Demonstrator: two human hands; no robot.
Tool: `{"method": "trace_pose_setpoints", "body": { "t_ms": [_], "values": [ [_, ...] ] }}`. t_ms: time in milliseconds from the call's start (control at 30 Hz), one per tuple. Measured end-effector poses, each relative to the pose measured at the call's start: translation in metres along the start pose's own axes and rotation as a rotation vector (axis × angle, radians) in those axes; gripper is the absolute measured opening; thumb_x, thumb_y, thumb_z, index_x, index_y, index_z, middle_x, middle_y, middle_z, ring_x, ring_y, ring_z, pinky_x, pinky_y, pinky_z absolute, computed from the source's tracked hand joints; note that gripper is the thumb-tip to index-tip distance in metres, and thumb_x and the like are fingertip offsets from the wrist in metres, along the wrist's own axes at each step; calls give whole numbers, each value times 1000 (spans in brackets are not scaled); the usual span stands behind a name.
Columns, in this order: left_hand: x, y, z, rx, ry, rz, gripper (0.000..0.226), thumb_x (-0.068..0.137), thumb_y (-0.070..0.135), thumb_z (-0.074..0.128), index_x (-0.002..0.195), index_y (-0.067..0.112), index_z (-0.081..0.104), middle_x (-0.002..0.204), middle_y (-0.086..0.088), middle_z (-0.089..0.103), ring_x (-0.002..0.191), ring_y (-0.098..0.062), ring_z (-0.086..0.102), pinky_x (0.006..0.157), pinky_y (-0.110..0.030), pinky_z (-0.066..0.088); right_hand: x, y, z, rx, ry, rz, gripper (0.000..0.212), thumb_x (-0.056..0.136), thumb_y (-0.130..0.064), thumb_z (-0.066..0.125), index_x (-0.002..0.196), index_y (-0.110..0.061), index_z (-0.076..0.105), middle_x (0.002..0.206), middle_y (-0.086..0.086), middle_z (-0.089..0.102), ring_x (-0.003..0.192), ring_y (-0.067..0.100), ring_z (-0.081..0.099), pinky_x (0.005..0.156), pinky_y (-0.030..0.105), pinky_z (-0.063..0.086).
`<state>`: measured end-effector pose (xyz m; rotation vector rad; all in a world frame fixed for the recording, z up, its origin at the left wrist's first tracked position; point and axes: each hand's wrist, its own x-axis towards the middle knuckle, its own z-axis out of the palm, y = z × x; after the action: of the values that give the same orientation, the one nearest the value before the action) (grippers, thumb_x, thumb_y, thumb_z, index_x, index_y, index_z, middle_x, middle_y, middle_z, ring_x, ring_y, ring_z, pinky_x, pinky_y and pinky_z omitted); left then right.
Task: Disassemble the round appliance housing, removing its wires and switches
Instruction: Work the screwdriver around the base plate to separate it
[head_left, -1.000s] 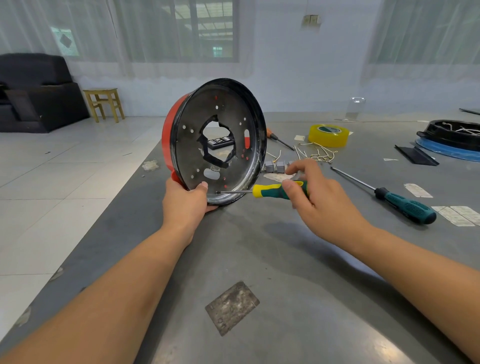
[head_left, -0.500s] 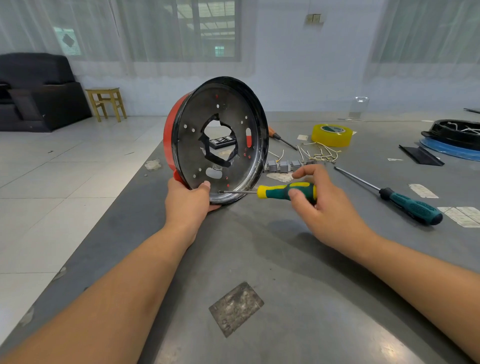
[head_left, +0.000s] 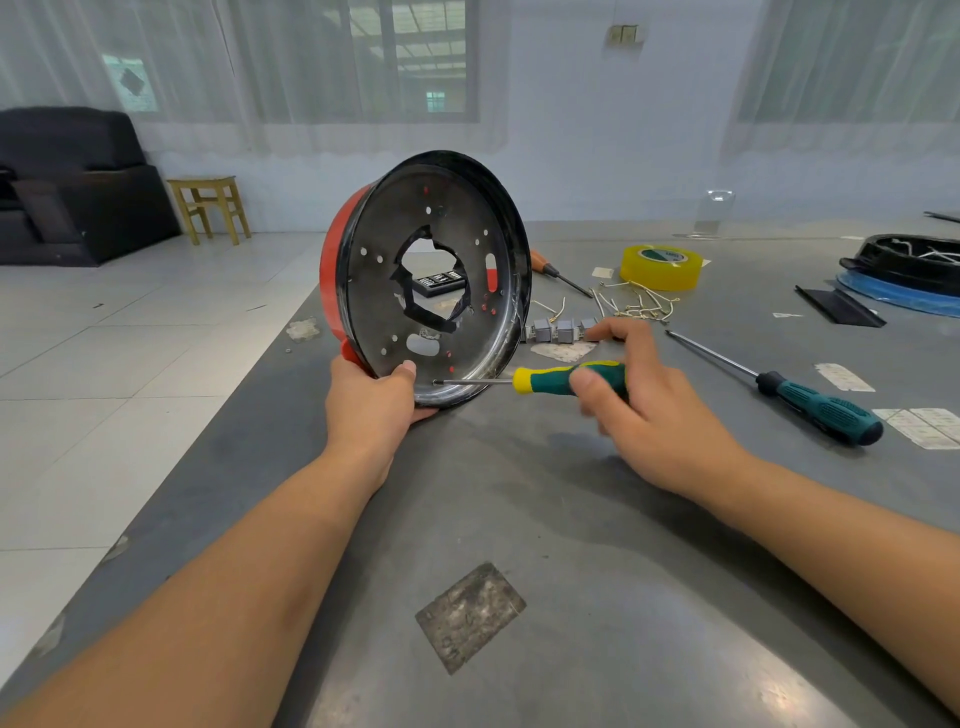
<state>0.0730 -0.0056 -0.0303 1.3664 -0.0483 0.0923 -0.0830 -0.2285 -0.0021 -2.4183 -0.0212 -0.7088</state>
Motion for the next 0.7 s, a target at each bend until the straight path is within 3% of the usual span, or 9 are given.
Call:
{"method": "trace_pose_setpoints", "body": {
  "t_ms": [67,133,200,267,367,433,500,567,700],
  "values": [
    [0,1,0,-6,-2,-3,36,97,5,67,113,33,53,114,9,67,95,-17,73,73,-46,67,2,1,1,-72,-4,16,32,98,-67,30,121,-45,33,76,-2,68,66,14,63,64,41,54],
    [-1,1,1,-5,-4,-7,35,97,5,68,112,33,53,115,8,67,95,-17,73,73,-46,67,1,2,2,-45,11,-49,22,102,-46,46,119,-43,32,92,-9,63,73,9,60,64,26,51],
    [-1,1,1,-1,-6,-6,35,97,5,67,111,33,53,115,8,67,95,-16,73,72,-45,67,0,2,1,9,-8,-114,41,98,-29,60,118,-45,29,109,-21,49,91,-3,55,71,10,45],
    [-1,1,1,-3,-5,-7,34,97,5,67,114,31,53,115,7,67,95,-17,73,71,-44,67,-1,1,-1,0,-15,-94,39,97,-41,58,121,-47,27,107,-17,54,91,1,58,73,15,49],
    [0,0,0,1,-1,-15,33,97,6,68,112,30,53,115,6,67,96,-19,73,72,-46,67,0,0,-2,-141,0,-32,35,99,-65,29,127,-44,30,77,0,67,64,17,62,61,47,55],
    [0,0,1,3,-6,-11,33,96,6,68,106,34,53,115,5,68,97,-21,74,74,-47,67,0,1,2,-126,24,-67,25,103,-55,37,124,-43,31,81,-2,66,60,16,58,59,43,53],
    [-1,0,1,-7,-11,-3,35,96,5,67,105,36,55,114,5,70,96,-21,75,73,-48,67,-1,1,3,-5,23,-125,32,97,-42,54,121,-46,32,100,-12,58,76,10,59,62,19,48],
    [0,0,1,-18,-10,-3,35,95,4,67,106,36,56,115,5,71,96,-21,75,72,-47,67,-2,3,3,96,-4,-90,38,90,-45,58,120,-48,34,108,-20,55,93,5,60,74,11,46],
    [0,0,1,-9,-3,-1,36,95,5,68,103,37,55,111,7,70,95,-20,75,72,-47,67,-1,3,3,82,16,35,39,95,-74,27,119,-46,38,74,-6,71,64,11,67,63,36,53]
  ]
}}
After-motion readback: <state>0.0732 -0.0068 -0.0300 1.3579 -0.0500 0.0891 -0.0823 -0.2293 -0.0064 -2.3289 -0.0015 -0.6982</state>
